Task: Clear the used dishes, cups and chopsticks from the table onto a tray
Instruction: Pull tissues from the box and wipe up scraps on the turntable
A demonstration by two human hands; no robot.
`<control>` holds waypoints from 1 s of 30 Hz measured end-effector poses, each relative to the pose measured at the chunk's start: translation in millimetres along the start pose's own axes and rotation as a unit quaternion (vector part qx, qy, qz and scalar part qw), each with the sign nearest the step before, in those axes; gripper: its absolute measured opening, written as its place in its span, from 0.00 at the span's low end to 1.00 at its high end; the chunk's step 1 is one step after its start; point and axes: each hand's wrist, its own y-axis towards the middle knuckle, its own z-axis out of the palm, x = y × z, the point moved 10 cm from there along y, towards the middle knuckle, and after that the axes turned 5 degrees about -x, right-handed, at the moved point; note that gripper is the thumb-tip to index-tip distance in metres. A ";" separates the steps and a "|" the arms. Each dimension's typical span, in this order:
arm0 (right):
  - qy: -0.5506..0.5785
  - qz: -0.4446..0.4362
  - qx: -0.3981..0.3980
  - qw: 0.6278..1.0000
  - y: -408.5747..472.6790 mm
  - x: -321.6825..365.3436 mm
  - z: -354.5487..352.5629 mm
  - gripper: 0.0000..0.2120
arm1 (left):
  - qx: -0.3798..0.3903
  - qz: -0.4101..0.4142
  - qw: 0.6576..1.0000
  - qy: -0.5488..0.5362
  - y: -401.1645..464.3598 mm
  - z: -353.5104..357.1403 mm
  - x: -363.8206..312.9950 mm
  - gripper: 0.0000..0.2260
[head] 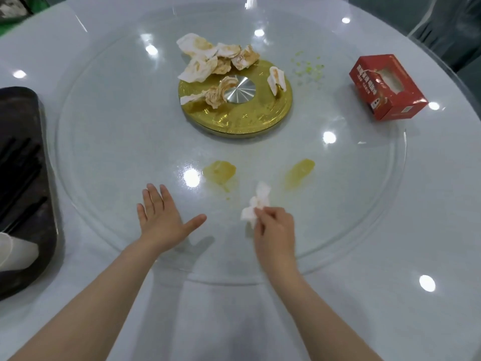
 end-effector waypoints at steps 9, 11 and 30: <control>0.090 -0.024 0.077 0.993 3.3 2.8 8.3 0.10 | 0.044 0.017 0.999 -0.004 -4.6 -7.7 -1.1 0.57; 0.067 0.024 0.037 0.997 36.5 -26.5 -15.3 0.08 | 0.059 0.018 0.998 0.003 -7.2 -8.7 -2.7 0.59; -0.049 0.013 -0.031 0.998 108.8 -46.8 -14.0 0.14 | 0.147 0.014 0.989 0.022 -19.7 -1.8 -12.4 0.66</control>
